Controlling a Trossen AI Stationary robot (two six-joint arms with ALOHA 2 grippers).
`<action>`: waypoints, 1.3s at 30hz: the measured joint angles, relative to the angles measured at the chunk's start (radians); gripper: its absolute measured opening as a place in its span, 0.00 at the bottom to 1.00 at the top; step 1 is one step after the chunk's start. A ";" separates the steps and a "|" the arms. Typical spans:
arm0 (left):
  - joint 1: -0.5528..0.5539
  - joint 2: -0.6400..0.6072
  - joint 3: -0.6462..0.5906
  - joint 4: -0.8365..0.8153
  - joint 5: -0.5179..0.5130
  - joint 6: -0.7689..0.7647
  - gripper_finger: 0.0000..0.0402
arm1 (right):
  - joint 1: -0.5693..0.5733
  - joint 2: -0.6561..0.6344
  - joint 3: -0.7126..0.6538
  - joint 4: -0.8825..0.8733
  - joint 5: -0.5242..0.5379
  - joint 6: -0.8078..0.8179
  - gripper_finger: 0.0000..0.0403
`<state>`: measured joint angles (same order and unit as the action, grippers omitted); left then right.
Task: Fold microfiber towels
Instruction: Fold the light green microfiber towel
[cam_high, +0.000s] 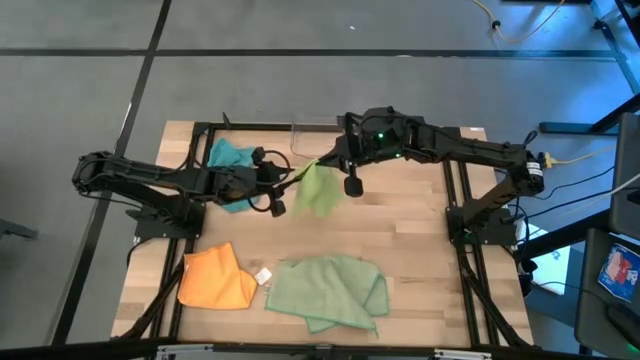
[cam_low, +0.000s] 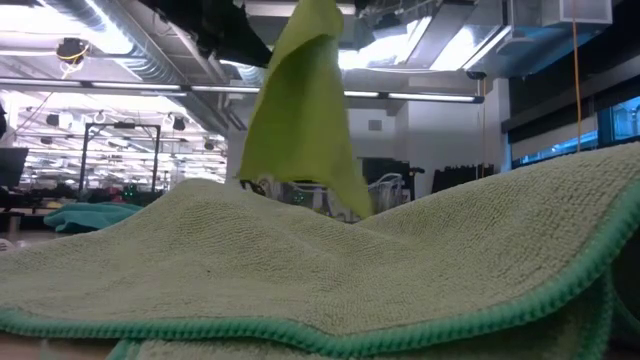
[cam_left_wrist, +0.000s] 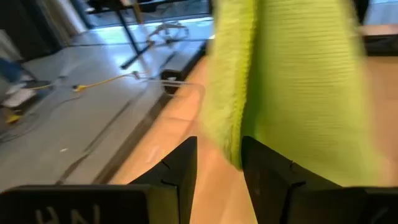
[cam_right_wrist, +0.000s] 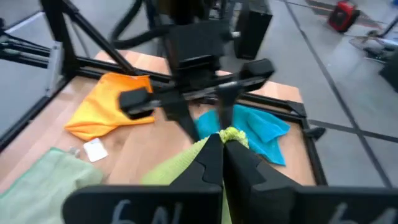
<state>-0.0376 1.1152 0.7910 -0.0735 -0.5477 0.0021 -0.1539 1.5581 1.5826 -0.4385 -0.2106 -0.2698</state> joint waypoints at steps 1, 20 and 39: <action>0.000 0.000 0.000 0.002 -0.020 0.000 0.29 | 0.000 0.000 0.000 -0.001 -0.019 0.002 0.00; 0.000 0.014 -0.003 0.033 0.112 0.000 0.29 | 0.027 -0.001 0.000 0.010 -0.259 0.007 0.00; 0.009 -0.012 -0.003 -0.032 0.122 0.007 0.29 | 0.028 -0.042 0.000 -0.084 -0.359 0.113 0.00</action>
<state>-0.0281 1.1029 0.7883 -0.1051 -0.4255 0.0090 -0.1261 1.5158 1.5822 -0.5228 -0.5697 -0.1568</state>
